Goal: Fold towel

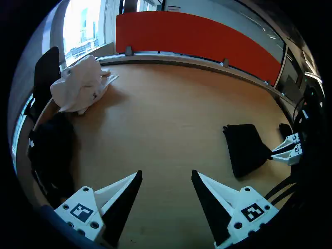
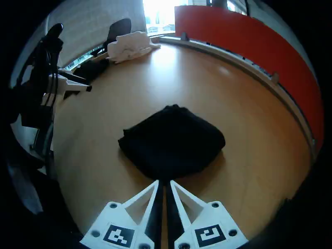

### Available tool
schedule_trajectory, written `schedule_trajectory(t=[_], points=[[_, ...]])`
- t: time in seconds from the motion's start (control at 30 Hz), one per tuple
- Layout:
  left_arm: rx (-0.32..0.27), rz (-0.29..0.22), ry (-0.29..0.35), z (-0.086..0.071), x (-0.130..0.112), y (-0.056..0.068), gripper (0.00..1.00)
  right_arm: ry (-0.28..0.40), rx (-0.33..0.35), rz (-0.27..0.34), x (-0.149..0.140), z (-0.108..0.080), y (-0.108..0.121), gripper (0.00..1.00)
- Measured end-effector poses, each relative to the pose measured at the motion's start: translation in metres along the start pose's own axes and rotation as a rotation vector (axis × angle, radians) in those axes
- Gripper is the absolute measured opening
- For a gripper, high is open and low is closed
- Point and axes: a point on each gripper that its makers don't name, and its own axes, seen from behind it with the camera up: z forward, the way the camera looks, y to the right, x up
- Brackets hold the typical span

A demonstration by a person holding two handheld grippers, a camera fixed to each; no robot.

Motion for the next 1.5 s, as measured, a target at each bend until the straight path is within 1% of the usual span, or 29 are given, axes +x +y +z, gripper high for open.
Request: schedule_trajectory(t=[0.2,0.4,0.6,0.8,0.9,1.1,1.3,1.5], points=[[-0.007,0.008,0.007,-0.001,0.003,0.003,0.88,0.065,-0.013,-0.031,0.042,-0.014,0.003,0.04],[-0.015,0.011,0.019,-0.003,0.008,0.005,0.88,0.123,-0.025,-0.075,0.082,-0.029,0.003,0.04],[-0.02,0.015,0.031,-0.004,0.013,0.006,0.88,0.183,-0.039,-0.092,0.119,-0.048,0.007,0.04],[-0.026,0.022,0.04,-0.007,0.017,0.009,0.88,0.227,-0.07,-0.109,0.146,-0.068,0.018,0.04],[-0.029,0.026,0.044,-0.007,0.019,0.01,0.88,0.241,-0.085,-0.11,0.154,-0.078,0.025,0.04],[-0.036,0.033,0.05,-0.009,0.021,0.014,0.88,0.254,-0.114,-0.105,0.159,-0.097,0.039,0.04],[-0.04,0.036,0.054,-0.01,0.023,0.015,0.88,0.255,-0.146,-0.102,0.156,-0.111,0.058,0.04],[-0.044,0.038,0.053,-0.011,0.022,0.017,0.88,0.258,-0.171,-0.077,0.151,-0.124,0.081,0.04]])
